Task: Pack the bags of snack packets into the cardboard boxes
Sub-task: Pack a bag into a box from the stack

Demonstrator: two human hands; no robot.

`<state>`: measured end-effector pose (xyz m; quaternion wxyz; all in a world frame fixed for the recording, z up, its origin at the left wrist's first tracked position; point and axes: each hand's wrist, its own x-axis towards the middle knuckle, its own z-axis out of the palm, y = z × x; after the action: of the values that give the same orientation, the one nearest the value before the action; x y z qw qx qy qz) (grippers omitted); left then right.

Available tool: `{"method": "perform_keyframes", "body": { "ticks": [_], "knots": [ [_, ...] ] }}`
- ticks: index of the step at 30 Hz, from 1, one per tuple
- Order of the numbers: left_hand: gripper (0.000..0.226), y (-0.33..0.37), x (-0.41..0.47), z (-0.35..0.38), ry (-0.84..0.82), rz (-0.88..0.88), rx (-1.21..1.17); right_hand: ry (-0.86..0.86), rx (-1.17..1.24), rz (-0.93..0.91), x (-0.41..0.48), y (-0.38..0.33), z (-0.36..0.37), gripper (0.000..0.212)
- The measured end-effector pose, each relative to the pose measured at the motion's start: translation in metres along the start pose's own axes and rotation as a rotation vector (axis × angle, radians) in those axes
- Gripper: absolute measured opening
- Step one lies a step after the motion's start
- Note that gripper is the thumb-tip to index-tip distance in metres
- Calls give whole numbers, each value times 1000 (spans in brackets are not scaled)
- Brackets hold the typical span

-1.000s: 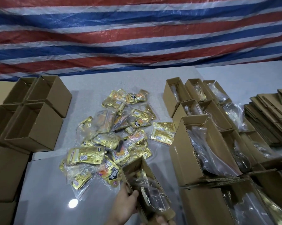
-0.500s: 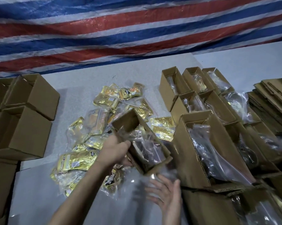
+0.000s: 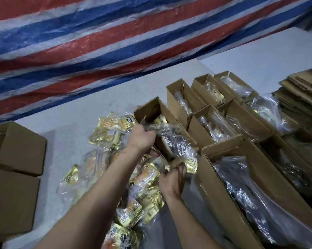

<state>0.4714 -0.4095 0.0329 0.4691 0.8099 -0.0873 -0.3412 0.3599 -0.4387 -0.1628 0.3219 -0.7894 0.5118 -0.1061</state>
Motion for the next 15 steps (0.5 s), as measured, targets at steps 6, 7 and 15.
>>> {"method": "perform_keyframes", "body": {
  "ticks": [6,7,15],
  "knots": [
    [14,22,34,1,-42,13,-38,-110,-312,-54,57,3,25,49],
    [13,22,38,2,-67,12,-46,-139,-311,-33,61,2,27,52],
    [25,7,59,26,-146,-53,-60,-134,-257,-275,22,-6,38,54]
  ]
}}
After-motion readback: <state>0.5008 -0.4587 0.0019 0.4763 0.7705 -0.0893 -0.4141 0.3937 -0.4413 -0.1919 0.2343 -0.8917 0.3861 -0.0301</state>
